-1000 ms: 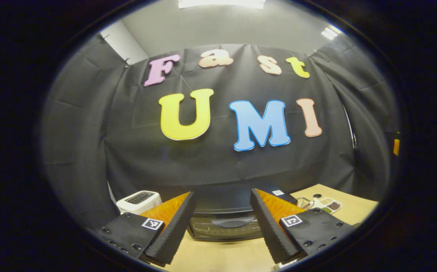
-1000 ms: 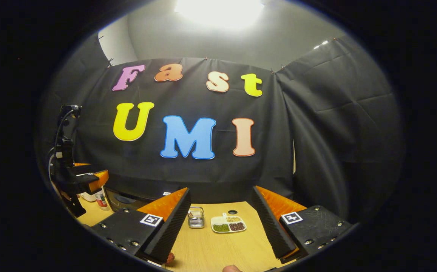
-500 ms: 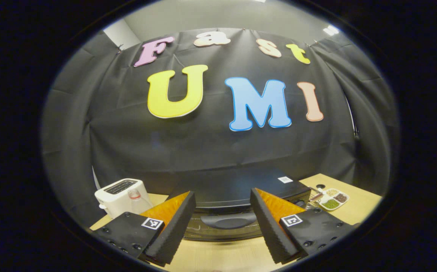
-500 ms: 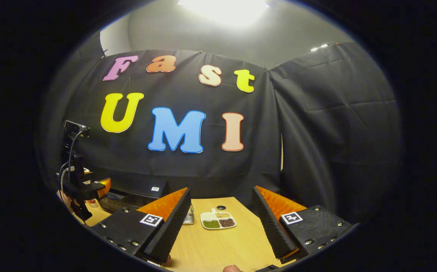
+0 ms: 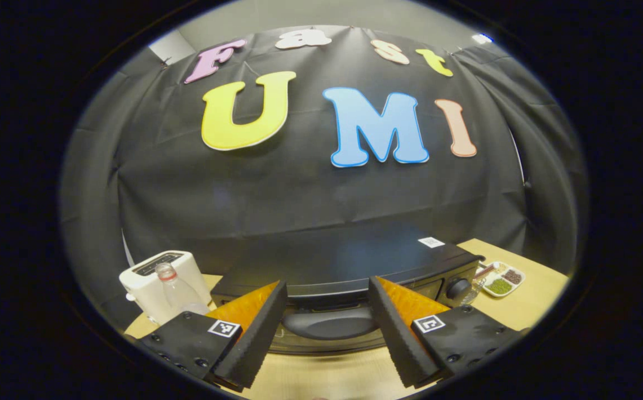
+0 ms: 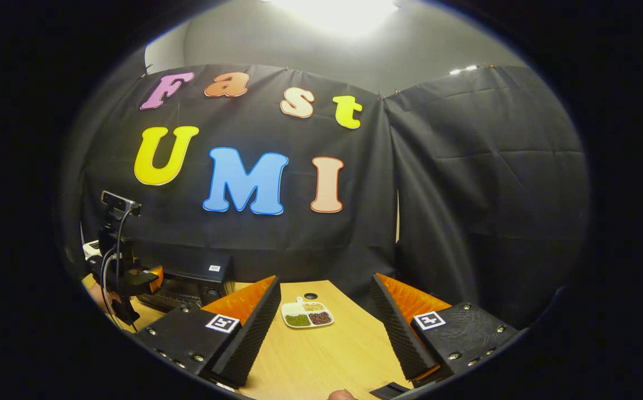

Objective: Open the electric oven with the left hand, put the food in, and close the electric oven.

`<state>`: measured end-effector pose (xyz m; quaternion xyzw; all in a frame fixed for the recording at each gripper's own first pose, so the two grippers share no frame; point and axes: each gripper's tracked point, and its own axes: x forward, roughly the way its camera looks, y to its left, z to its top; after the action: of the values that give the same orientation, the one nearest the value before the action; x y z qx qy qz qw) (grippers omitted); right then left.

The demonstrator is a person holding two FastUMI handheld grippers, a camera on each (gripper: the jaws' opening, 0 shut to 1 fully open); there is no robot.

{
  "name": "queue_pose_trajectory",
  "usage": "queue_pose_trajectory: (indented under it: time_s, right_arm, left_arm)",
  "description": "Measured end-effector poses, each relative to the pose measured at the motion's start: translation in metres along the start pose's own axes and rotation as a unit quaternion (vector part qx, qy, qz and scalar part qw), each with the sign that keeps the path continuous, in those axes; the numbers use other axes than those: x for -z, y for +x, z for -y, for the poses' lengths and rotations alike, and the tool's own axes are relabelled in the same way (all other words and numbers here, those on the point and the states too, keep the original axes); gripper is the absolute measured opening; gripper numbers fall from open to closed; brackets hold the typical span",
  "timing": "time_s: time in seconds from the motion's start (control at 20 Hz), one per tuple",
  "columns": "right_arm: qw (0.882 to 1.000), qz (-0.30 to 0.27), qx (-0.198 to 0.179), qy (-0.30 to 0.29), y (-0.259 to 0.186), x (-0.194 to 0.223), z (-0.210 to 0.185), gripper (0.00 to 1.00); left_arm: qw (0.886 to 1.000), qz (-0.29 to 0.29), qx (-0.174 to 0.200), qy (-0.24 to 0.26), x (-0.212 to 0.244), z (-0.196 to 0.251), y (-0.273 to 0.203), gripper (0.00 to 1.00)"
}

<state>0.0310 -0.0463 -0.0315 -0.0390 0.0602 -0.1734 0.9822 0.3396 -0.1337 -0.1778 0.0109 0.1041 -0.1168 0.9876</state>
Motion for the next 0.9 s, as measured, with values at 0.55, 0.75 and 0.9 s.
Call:
queue_pose_trajectory:
  time_s: [0.55, 0.75, 0.9]
  right_arm:
    - [1.000, 0.002, -0.006, -0.012, -0.005, -0.002, 0.003, 0.98]
    - [1.000, 0.007, -0.019, -0.014, -0.004, -0.004, 0.003, 0.99]
    - [0.999, 0.009, -0.029, -0.010, -0.003, -0.004, 0.004, 0.98]
  left_arm:
    - [1.000, 0.002, -0.010, -0.023, 0.011, 0.004, 0.000, 1.00]
    - [1.000, 0.002, -0.013, -0.019, 0.018, 0.006, -0.021, 0.99]
    - [1.000, -0.005, -0.012, -0.018, 0.028, 0.008, -0.035, 1.00]
